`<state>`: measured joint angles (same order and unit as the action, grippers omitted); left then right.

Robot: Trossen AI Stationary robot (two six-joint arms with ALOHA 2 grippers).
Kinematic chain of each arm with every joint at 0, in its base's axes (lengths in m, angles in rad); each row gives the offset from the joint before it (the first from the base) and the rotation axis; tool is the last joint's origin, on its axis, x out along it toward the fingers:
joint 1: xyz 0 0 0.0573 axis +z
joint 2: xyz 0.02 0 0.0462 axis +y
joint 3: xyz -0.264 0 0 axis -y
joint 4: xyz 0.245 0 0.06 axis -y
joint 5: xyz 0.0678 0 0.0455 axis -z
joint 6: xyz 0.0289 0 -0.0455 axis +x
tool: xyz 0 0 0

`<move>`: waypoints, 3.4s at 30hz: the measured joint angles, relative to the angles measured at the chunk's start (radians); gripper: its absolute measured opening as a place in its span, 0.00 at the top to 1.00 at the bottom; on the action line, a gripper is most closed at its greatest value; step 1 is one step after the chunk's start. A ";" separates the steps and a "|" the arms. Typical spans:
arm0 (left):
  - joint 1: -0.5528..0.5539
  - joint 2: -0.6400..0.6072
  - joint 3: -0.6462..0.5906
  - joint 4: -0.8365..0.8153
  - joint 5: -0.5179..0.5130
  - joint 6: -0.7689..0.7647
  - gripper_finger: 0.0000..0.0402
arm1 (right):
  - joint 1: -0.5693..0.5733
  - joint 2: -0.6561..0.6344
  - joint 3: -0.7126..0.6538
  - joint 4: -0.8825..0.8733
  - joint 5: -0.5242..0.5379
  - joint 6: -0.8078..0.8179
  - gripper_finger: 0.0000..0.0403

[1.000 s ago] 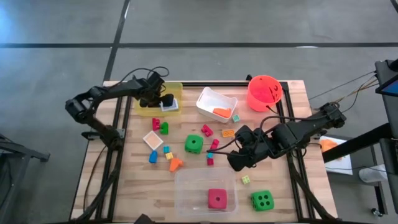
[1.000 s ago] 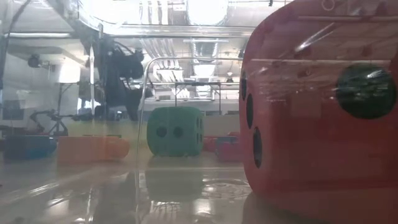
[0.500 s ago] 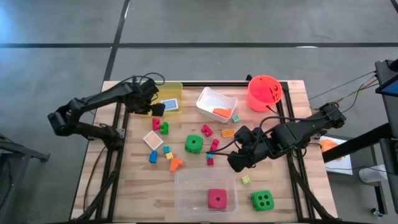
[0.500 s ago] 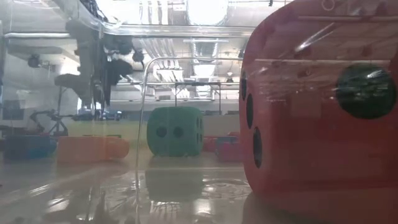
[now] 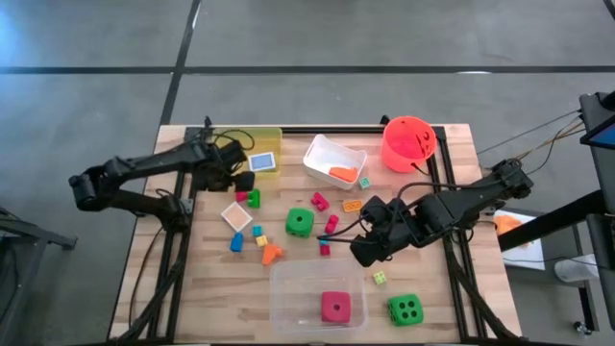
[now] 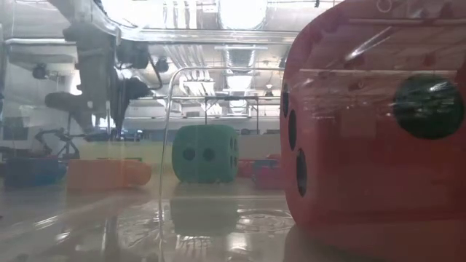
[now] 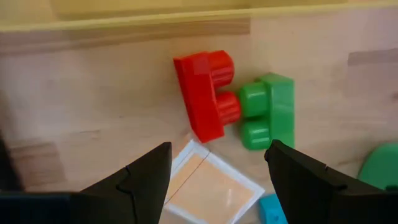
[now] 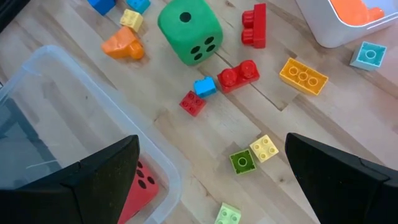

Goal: Pick & Place Toys
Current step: Put the red game piece into the white bin

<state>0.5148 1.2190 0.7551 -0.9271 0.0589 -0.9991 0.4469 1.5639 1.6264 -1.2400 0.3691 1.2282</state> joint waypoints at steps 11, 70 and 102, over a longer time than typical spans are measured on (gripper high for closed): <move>0.000 0.001 -0.157 0.221 -0.013 -0.080 0.36 | 0.000 0.000 -0.002 0.004 -0.003 -0.001 0.02; -0.106 -0.346 -0.079 0.377 0.320 -0.003 0.71 | -0.111 -0.001 -0.005 0.230 0.012 -0.371 0.02; -0.509 -0.102 0.036 1.323 0.507 -0.232 0.72 | -0.337 0.038 0.002 0.975 -0.476 -1.184 0.02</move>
<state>0.0063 1.1166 0.7910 0.3958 0.5660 -1.2309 0.1101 1.6020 1.6283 -0.2653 -0.1066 0.0445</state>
